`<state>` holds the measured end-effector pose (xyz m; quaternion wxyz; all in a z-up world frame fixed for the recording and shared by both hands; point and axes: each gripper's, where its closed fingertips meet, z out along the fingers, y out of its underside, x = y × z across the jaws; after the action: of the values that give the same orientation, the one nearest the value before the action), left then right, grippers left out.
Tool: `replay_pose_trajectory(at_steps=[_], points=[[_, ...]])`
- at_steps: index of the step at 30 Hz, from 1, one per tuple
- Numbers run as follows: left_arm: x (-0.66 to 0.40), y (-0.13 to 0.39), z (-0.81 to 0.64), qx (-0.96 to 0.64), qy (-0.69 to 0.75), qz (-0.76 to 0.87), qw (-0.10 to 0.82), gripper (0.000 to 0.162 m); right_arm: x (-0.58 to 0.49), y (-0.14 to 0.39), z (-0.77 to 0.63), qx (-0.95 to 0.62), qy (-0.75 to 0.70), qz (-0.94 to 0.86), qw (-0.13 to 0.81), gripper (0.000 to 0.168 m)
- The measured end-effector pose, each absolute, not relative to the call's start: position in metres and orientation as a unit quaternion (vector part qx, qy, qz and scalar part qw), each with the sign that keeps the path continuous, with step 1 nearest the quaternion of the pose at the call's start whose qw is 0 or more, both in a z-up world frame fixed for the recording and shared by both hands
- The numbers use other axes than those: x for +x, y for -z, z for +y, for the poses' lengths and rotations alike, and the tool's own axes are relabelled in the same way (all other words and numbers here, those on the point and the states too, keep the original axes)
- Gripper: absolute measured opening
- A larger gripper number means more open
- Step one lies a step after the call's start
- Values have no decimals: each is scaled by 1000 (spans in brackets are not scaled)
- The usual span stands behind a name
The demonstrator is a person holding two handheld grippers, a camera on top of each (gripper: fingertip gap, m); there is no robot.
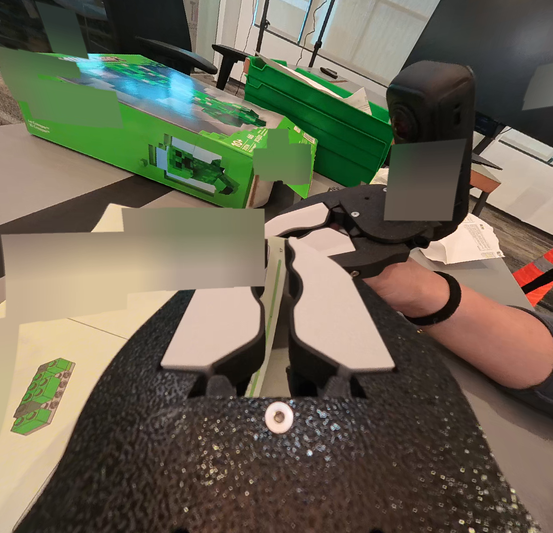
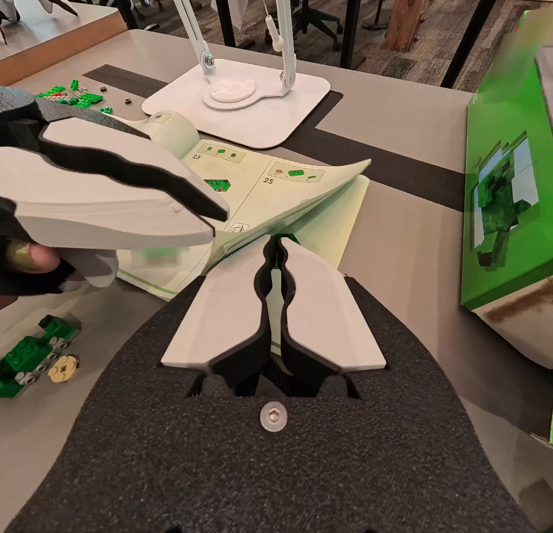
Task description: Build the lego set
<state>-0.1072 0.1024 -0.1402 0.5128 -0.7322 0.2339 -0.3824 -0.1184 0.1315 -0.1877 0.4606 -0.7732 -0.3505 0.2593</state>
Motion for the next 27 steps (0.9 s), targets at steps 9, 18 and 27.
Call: replay_pose_trajectory(at_steps=[9, 18, 27], points=[[-107, 140, 101, -731, 386, 237, 510, 6, -119, 188, 132, -773, -258, -351, 460, 0], [-97, 144, 95, -728, 391, 265, 497, 0, -119, 189, 131, -773, -255, -356, 459, 0], [-114, 135, 100, -735, 352, 246, 524, 0, -117, 187, 134, -774, -250, -348, 466, 0]])
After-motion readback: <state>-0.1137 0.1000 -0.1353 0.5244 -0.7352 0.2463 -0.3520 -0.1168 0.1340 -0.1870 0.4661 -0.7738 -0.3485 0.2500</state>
